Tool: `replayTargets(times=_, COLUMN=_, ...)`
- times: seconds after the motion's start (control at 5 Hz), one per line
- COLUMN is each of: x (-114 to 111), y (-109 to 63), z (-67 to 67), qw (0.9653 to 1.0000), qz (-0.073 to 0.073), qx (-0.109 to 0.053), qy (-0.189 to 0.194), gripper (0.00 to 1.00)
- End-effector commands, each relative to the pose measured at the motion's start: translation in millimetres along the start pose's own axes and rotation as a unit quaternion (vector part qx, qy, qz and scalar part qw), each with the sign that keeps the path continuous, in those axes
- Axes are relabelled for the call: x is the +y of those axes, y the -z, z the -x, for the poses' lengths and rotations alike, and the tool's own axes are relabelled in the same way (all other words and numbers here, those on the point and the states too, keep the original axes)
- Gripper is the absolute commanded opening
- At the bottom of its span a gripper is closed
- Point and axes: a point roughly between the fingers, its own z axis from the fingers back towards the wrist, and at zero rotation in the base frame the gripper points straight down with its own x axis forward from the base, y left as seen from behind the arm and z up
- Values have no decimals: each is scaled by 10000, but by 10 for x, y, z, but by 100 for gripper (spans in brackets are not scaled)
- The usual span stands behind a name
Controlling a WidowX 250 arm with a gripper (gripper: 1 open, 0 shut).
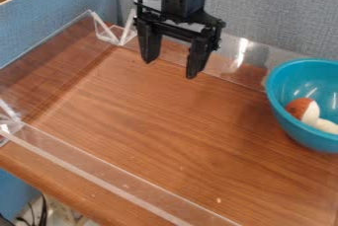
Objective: Remove the mushroom from inside the blue bowl and put it on the table
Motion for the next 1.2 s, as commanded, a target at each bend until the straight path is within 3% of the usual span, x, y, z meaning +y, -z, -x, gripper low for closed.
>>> replayTargets(times=0.0, x=-157, y=55, z=-79, qw=9999, qz=92, qx=-32, qy=-104, gripper=100)
replayTargets(times=0.2, x=-487, y=206, z=-240, qw=9996, qz=235, qx=-72, qy=-137, gripper=100)
replayTargets(times=0.6, x=-1449, y=327, z=-857, qw=9975, qz=462, qx=-373, qy=-378, gripper=100)
replayTargets(times=0.8, x=-1656, y=463, z=-1010, qw=9943, qz=574, qx=-447, qy=-779, gripper=100)
replayTargets(times=1.0, x=-1606, y=582, z=-1048, qw=9874, qz=600, qx=-443, qy=-1396, gripper=100)
